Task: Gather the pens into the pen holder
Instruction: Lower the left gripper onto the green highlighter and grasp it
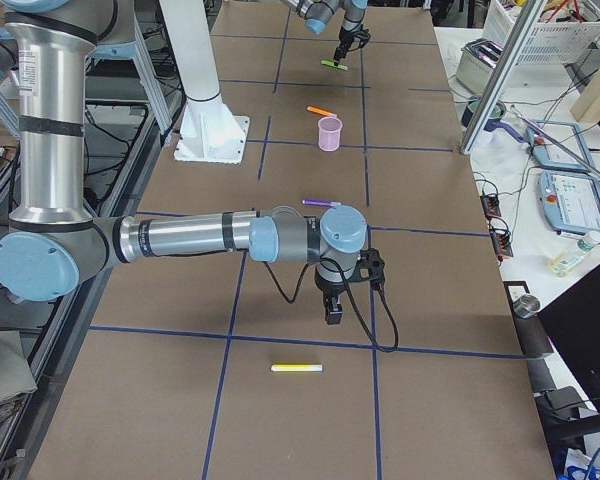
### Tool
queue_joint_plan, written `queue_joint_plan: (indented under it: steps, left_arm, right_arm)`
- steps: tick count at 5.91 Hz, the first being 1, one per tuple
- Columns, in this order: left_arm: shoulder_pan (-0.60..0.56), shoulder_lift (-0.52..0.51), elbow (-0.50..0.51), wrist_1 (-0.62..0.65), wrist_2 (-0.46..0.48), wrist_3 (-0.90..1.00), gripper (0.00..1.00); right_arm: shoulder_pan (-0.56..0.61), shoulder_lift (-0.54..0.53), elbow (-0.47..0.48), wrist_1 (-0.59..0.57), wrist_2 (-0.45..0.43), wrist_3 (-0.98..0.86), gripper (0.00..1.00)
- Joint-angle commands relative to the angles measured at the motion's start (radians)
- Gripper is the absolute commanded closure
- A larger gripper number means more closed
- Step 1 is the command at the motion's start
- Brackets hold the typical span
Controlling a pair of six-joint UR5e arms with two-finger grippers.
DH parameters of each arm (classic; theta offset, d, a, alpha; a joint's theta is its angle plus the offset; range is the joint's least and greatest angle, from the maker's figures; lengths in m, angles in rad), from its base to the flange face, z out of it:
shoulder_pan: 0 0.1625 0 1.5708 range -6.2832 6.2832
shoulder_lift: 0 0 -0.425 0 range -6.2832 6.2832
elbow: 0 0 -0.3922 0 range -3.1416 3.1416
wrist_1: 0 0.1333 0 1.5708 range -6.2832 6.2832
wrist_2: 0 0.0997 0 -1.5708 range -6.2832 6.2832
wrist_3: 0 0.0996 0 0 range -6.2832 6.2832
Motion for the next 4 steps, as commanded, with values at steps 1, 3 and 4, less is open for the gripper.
queue_joint_plan:
  steps: [1, 3, 4]
  left_arm:
    - [0.004, -0.002, 0.011, 0.000, -0.006, 0.000, 0.32]
    - [0.022, -0.002, 0.021, 0.000, -0.006, 0.000, 0.35]
    - [0.024, -0.002, 0.021, 0.000, -0.006, 0.000, 0.44]
  right_arm:
    - [0.000, 0.000, -0.004, 0.000, 0.000, 0.000, 0.00]
    - [0.000, 0.000, -0.008, 0.001, 0.000, 0.000, 0.00]
    - [0.000, 0.001, -0.010, 0.001, 0.000, 0.000, 0.00]
